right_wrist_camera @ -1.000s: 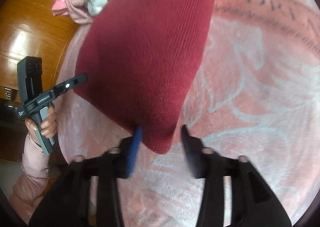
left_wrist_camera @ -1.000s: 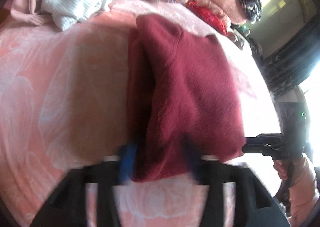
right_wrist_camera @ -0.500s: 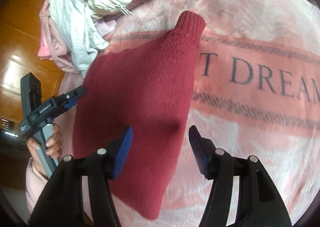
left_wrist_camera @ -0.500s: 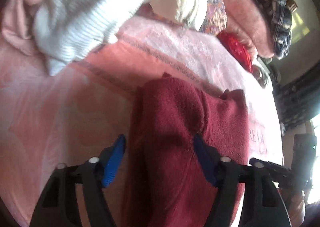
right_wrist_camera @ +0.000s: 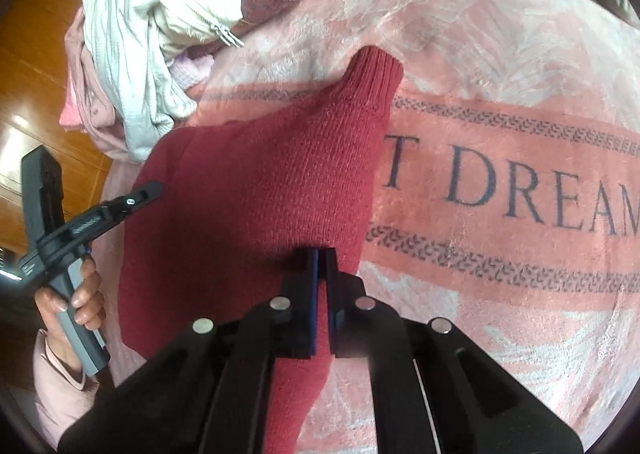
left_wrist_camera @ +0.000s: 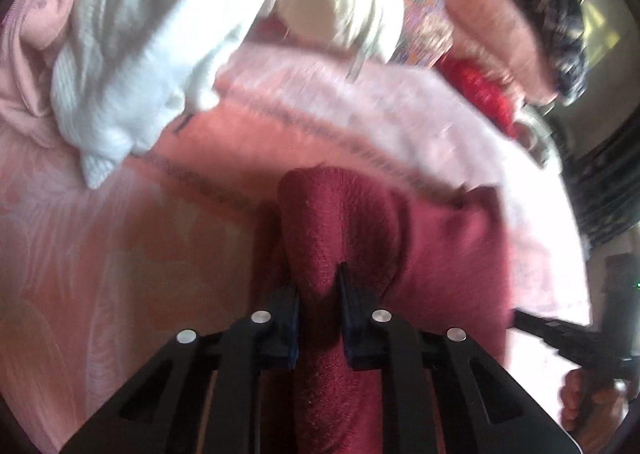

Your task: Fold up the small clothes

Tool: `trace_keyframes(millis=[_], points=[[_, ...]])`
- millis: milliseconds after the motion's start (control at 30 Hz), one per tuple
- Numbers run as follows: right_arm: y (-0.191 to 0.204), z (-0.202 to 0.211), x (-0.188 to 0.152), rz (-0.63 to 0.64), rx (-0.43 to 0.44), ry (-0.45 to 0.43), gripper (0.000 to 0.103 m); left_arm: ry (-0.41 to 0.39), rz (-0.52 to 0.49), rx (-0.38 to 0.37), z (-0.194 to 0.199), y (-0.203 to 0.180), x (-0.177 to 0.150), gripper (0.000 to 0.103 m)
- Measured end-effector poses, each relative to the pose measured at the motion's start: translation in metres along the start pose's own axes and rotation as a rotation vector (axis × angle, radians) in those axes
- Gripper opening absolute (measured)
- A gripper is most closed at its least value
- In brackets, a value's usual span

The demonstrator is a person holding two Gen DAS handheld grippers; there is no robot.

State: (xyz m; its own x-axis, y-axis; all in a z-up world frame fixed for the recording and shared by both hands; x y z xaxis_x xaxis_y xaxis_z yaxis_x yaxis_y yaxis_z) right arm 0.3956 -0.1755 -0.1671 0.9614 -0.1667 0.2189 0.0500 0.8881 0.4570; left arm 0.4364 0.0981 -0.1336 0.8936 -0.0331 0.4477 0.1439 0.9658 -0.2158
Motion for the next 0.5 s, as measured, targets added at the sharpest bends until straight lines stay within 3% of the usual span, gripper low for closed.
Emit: trace_keyframes(millis=[233, 300, 333, 367, 400, 433, 500], points=[[-0.002, -0.007, 0.0, -0.011, -0.023, 0.002, 0.004, 0.004, -0.02, -0.002, -0.009, 0.003, -0.008, 0.021], [-0.001, -0.004, -0.001, -0.003, -0.029, -0.001, 0.013, 0.002, -0.013, -0.026, -0.003, 0.004, -0.009, 0.025], [0.0, 0.0, -0.002, 0.007, -0.045, -0.008, 0.017, -0.002, -0.008, -0.032, 0.001, 0.004, -0.009, 0.032], [0.0, 0.004, -0.004, 0.02, -0.063, -0.015, 0.029, -0.002, -0.006, -0.042, 0.006, 0.005, -0.01, 0.039], [0.0, 0.008, -0.006, 0.03, -0.07, -0.02, 0.049, 0.005, -0.014, -0.057, 0.011, 0.004, -0.012, 0.059], [0.001, 0.014, -0.009, 0.037, -0.065, -0.03, 0.056, 0.011, -0.026, -0.064, 0.016, 0.003, -0.014, 0.08], [0.002, 0.026, -0.019, 0.056, -0.058, -0.038, 0.063, -0.01, -0.065, -0.064, 0.03, 0.0, -0.022, 0.083]])
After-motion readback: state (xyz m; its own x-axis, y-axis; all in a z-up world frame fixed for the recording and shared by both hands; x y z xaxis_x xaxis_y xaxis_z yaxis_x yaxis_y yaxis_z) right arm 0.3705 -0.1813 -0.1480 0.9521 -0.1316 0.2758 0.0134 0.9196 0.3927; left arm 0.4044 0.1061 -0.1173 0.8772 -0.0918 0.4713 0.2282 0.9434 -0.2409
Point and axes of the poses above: each gripper's, at about its wrist camera, not at the fingertips, and z roughly against the way its jaws point, y to its left, x to its top, the point moved 4 cm from there along -z, roughly the way its jaws point, and after that the axes turned 11 degrees about -z, right-handed, at the moved point
